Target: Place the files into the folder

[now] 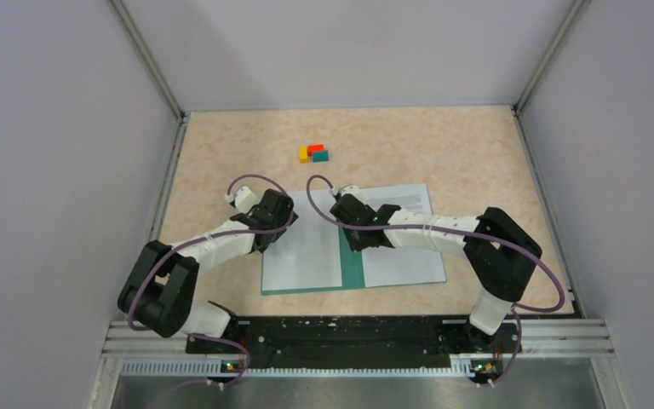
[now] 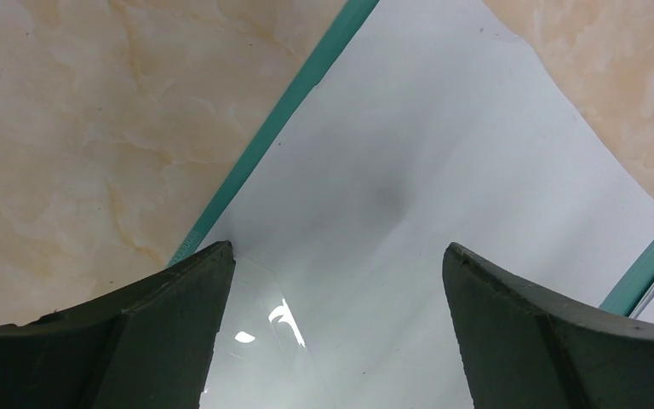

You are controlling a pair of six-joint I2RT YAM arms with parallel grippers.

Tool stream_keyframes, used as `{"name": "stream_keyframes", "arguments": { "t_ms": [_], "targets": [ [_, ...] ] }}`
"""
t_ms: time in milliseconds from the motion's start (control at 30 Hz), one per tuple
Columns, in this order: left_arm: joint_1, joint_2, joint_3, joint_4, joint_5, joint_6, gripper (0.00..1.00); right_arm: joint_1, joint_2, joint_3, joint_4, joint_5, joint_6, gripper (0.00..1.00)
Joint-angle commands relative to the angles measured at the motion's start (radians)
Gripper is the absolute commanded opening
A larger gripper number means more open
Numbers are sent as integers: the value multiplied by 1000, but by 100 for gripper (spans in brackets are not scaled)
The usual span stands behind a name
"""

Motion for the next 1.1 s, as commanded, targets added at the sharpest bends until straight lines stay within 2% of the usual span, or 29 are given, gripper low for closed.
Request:
{"name": "stream_keyframes", "arguments": {
  "t_ms": [0, 600, 1067],
  "targets": [
    [1, 70, -72, -41, 47, -6, 98, -27, -4, -51, -60, -54, -2, 0],
    [-68, 34, -64, -78, -101, 0, 98, -154, 35, -48, -93, -162, -64, 0],
    [-78, 40, -64, -71, -129, 0, 98, -178, 104, -13, -120, -169, -90, 0]
  ]
}}
